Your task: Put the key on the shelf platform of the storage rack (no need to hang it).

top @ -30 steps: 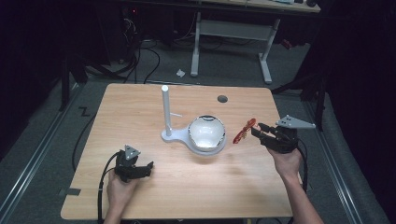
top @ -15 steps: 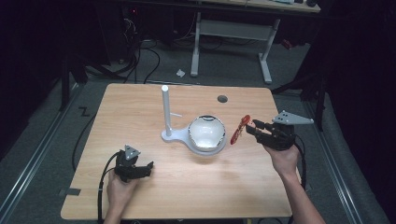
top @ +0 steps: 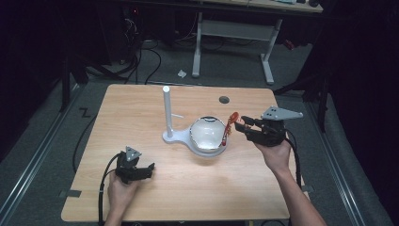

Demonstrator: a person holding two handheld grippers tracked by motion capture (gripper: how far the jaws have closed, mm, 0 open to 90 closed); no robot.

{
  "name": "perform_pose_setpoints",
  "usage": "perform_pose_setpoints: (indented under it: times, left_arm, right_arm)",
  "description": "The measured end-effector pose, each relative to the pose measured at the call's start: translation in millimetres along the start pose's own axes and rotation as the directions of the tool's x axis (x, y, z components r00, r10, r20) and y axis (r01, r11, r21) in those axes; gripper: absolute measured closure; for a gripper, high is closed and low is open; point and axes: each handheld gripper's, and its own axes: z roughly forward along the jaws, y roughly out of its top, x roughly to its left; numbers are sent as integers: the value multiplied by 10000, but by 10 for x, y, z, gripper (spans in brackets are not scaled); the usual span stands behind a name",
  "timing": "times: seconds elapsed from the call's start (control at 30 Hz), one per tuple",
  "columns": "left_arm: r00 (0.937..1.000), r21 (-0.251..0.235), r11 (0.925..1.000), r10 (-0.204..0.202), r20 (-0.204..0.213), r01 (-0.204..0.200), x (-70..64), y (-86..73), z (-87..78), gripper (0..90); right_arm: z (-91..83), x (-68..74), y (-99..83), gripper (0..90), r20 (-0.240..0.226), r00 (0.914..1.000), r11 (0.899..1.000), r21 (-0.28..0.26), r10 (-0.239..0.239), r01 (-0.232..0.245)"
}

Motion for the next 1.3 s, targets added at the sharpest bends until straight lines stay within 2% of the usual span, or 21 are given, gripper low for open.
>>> perform_pose_setpoints:
  times: [0.33,0.77,0.83,1.13,1.3]
  left_arm:
    - [10000,-2,10000,-4,0,4,0,0,0,156]
    - [10000,1,10000,-3,3,3,0,0,0,156]
    - [10000,0,10000,-2,4,2,0,0,0,156]
    - [10000,-21,10000,-26,2,26,-1,-1,1,156]
    - [10000,-22,10000,-25,2,25,-1,-1,1,156]
  right_arm:
    - [215,103,68,602,-411,9989,9994,216,-246,255]
    - [592,127,-31,600,-679,9977,9961,884,56,4]
    - [686,138,-51,600,-778,9969,9942,1077,115,-30]
    - [917,157,-123,599,-871,9959,9869,1612,262,-119]
    - [1048,151,-183,598,-771,9967,9802,1977,258,-100]
